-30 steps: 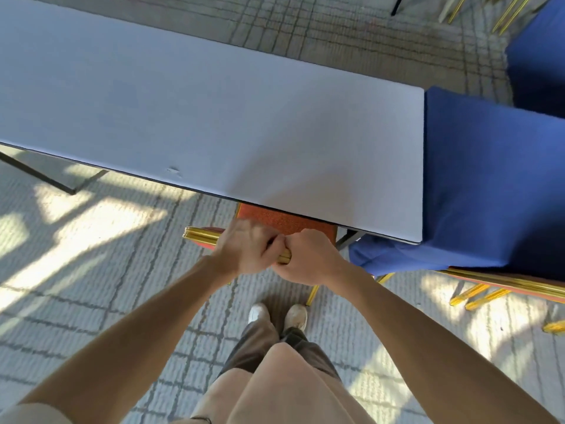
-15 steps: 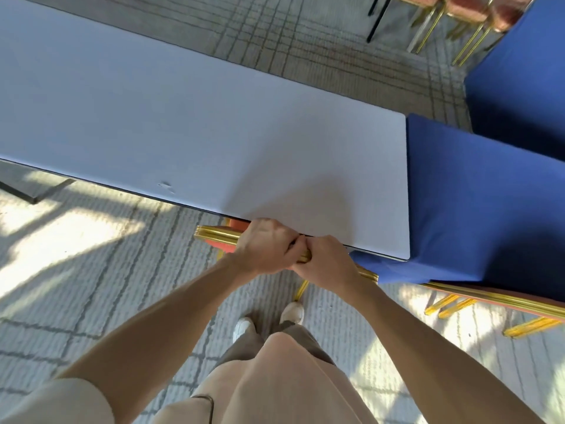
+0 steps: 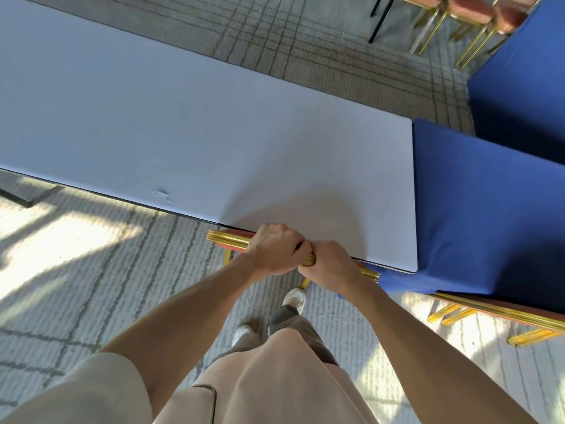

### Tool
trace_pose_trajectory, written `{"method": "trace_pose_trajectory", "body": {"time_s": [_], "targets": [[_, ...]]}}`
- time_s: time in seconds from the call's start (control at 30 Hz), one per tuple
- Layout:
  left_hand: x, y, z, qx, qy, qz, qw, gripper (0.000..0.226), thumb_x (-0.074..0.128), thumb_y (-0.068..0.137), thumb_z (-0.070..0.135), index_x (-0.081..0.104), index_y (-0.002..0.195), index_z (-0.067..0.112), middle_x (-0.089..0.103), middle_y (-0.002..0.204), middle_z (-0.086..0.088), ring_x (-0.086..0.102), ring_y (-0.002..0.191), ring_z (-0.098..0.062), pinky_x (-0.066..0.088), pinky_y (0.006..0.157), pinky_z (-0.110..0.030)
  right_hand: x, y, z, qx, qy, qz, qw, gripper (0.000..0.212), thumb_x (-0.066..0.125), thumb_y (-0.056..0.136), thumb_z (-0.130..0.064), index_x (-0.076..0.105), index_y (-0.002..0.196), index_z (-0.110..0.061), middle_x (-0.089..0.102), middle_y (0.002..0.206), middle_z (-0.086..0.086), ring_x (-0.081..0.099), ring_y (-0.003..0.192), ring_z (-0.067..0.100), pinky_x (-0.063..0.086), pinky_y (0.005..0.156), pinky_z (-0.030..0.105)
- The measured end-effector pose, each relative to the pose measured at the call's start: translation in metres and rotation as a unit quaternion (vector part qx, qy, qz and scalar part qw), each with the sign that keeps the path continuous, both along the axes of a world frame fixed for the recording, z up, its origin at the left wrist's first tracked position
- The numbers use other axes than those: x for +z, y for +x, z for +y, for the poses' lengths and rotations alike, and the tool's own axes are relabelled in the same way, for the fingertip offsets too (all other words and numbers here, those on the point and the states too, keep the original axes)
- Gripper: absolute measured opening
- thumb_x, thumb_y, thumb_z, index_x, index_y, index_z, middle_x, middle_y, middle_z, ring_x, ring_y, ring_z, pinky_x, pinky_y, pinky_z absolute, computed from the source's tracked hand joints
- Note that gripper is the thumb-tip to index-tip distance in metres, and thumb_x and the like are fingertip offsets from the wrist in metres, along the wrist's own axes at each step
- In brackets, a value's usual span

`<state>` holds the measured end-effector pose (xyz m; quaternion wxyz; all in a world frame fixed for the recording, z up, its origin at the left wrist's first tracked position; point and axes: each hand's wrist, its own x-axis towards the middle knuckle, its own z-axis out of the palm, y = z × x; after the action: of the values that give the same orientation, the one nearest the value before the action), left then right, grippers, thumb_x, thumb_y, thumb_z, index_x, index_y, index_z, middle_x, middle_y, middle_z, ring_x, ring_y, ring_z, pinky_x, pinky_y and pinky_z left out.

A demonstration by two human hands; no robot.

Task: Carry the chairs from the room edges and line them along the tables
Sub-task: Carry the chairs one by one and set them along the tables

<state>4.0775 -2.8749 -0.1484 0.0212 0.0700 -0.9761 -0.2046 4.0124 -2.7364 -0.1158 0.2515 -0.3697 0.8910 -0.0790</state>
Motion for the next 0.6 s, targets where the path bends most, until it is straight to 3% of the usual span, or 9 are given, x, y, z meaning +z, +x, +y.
{"method": "trace_pose_trajectory", "body": {"time_s": [0.13,0.3,0.37,0.47,0.53,0.6], "targets": [[0.001,-0.007,-0.001,-0.006,0.009,-0.001,1.0,0.047,0.035,0.096,0.036,0.061,0.062,0.015,0.059,0.056,0.001,0.052,0.049,-0.018,0.036,0.053,-0.027,-0.003,-0.006,0.001,-0.025,-0.01,0.002,1.0,0.02,0.062,0.08,-0.025,0.049,0.066,-0.02,0.063,0.067,0.005,0.052,0.064,0.027,0.032,0.06,0.029],[-0.006,-0.006,-0.002,-0.02,-0.007,0.005,1.0,0.045,0.032,0.094,0.039,0.052,0.059,0.019,0.057,0.055,0.002,0.051,0.049,-0.019,0.035,0.052,-0.026,0.002,-0.006,0.003,-0.007,0.004,-0.01,1.0,0.022,0.058,0.085,-0.027,0.045,0.068,-0.025,0.053,0.065,-0.004,0.05,0.066,0.022,0.028,0.055,0.028],[-0.003,-0.004,0.0,-0.01,-0.012,-0.001,1.0,0.048,0.033,0.094,0.042,0.056,0.06,0.018,0.057,0.055,0.001,0.051,0.05,-0.018,0.034,0.052,-0.026,0.007,-0.003,0.006,-0.008,0.001,-0.02,1.0,0.019,0.057,0.088,-0.031,0.047,0.072,-0.028,0.054,0.065,-0.006,0.052,0.066,0.019,0.026,0.051,0.02],[-0.002,-0.002,0.004,0.026,0.012,-0.008,1.0,0.046,0.037,0.096,0.042,0.06,0.064,0.019,0.057,0.057,0.003,0.051,0.052,-0.017,0.034,0.053,-0.026,0.015,0.001,0.017,-0.027,-0.042,-0.056,0.997,0.01,0.064,0.087,-0.032,0.058,0.094,-0.028,0.06,0.079,-0.012,0.055,0.072,0.011,0.029,0.054,0.01],[0.001,0.002,0.006,0.064,0.043,-0.021,0.997,0.042,0.041,0.094,0.043,0.063,0.068,0.019,0.058,0.06,0.004,0.054,0.056,-0.016,0.031,0.051,-0.025,0.024,0.005,0.025,-0.039,-0.064,-0.083,0.994,0.028,0.067,0.086,-0.034,0.06,0.112,-0.027,0.063,0.093,-0.013,0.058,0.081,0.008,0.033,0.06,0.008],[0.008,0.009,0.004,0.089,0.084,-0.026,0.992,0.035,0.043,0.091,0.045,0.065,0.076,0.023,0.062,0.067,0.007,0.058,0.064,-0.016,0.035,0.055,-0.026,0.032,0.01,0.028,-0.037,-0.068,-0.097,0.992,0.038,0.067,0.087,-0.033,0.058,0.123,-0.026,0.063,0.102,-0.01,0.06,0.089,0.01,0.039,0.067,0.014]]}}
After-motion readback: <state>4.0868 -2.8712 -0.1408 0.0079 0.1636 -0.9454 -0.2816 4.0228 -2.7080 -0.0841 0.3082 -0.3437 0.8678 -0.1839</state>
